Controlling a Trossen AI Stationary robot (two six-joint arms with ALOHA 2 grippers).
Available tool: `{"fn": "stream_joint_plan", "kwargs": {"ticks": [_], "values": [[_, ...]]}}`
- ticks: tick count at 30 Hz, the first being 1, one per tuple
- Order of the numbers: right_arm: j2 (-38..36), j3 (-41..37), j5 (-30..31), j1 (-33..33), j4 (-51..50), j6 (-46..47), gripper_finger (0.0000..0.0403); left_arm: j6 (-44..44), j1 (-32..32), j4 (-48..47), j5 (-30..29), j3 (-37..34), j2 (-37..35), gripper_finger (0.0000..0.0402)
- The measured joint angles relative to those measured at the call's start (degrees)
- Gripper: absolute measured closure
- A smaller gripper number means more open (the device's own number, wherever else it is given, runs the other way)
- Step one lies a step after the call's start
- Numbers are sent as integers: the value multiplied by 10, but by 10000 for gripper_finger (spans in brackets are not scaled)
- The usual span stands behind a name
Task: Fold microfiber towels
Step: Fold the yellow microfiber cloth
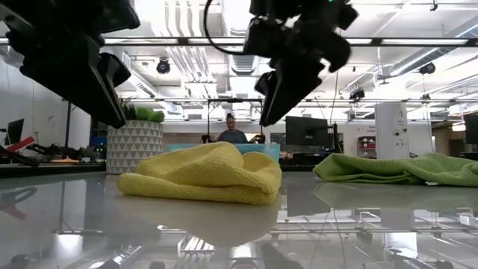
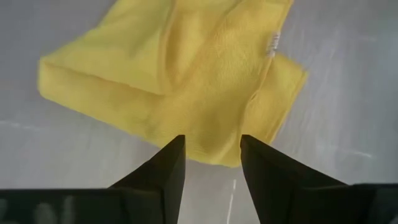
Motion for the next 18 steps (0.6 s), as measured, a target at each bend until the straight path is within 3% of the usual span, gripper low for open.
{"fn": "stream_joint_plan", "kwargs": {"ticks": [7, 13, 18], "values": [[-44, -70, 52, 22, 79, 33, 259, -48, -35, 3, 13, 32, 61, 400], [-46, -112, 52, 24, 127, 58, 259, -53, -40, 2, 12, 66, 132, 401], [-42, -132, 53, 22, 172, 72, 249, -35, -39, 14, -32, 73, 152, 401]]}}
